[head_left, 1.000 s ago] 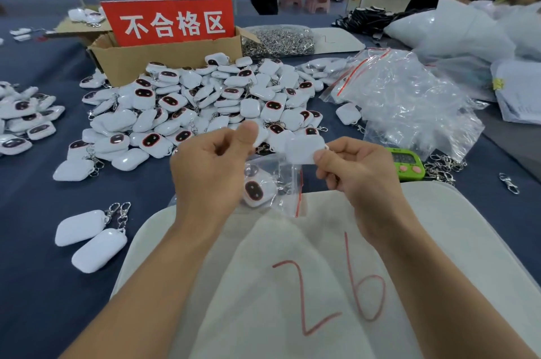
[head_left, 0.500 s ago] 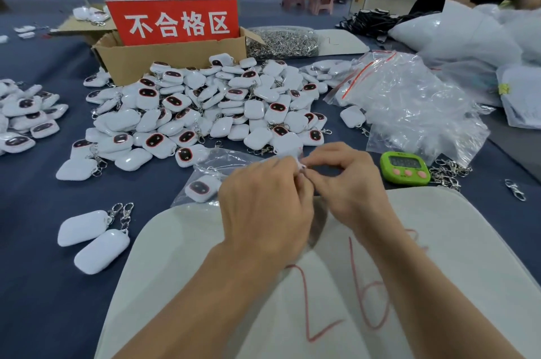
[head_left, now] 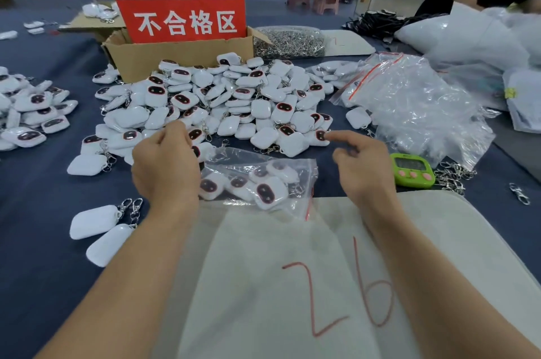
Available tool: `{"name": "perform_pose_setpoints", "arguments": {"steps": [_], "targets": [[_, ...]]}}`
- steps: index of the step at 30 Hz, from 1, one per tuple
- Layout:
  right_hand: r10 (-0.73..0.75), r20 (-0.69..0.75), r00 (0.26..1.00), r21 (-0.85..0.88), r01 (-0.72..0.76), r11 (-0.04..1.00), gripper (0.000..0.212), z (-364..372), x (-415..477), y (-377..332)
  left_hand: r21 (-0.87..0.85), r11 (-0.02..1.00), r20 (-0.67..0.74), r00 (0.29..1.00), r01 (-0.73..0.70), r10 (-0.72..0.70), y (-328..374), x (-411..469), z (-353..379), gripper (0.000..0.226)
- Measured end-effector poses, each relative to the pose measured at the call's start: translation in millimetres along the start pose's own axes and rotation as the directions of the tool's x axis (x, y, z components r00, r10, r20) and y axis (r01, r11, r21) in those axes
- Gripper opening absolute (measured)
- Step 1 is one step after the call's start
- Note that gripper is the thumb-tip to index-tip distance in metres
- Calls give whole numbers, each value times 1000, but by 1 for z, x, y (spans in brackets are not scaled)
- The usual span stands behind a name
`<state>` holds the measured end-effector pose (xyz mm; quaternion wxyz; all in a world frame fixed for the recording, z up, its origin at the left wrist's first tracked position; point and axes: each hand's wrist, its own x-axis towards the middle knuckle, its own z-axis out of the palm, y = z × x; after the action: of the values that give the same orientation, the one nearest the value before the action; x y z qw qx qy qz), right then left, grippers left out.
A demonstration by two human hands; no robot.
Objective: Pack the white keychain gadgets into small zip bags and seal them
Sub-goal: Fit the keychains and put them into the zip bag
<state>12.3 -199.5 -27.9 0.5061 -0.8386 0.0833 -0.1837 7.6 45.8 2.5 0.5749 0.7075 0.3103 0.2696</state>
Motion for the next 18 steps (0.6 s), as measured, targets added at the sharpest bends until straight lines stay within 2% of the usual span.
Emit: {"name": "perform_pose_setpoints", "arguments": {"steps": [1, 3, 6, 8, 10, 12, 14, 16, 18], "targets": [[10, 42, 999, -15, -9, 1000, 46, 4, 6, -1, -13, 999, 21, 999, 35, -35, -1, 1, 2, 23], [-63, 154, 986, -130, 83, 988, 53, 11, 14, -3, -3, 1000, 42, 999, 28, -28, -3, 2, 5, 24], [-181, 400, 898, -253, 298, 920, 63, 19, 19, -9, 53, 992, 36, 993, -114, 112, -6, 1, 9, 31], [-171, 497, 851, -257, 332, 908, 64, 19, 21, -10, 101, 967, 48, 972, -232, 228, -7, -2, 10, 33], [-175, 507, 844, -274, 350, 896, 57, 17, 23, -9, 143, 939, 76, 949, -313, 305, -6, -6, 10, 30], [-188, 509, 840, -328, 391, 860, 48, 16, 22, -8, 165, 926, 94, 940, -339, 328, -4, -8, 10, 27], [-179, 488, 855, -367, 387, 846, 43, 16, 20, -6, 177, 919, 104, 935, -352, 338, -4, -9, 10, 34], [-163, 409, 898, -353, 320, 879, 34, 14, 17, -4, 181, 914, 106, 931, -362, 348, -4, -9, 10, 37], [-146, 270, 952, -312, 230, 922, 24, 10, 15, -2, 176, 916, 113, 932, -361, 345, -3, -10, 11, 37]]}}
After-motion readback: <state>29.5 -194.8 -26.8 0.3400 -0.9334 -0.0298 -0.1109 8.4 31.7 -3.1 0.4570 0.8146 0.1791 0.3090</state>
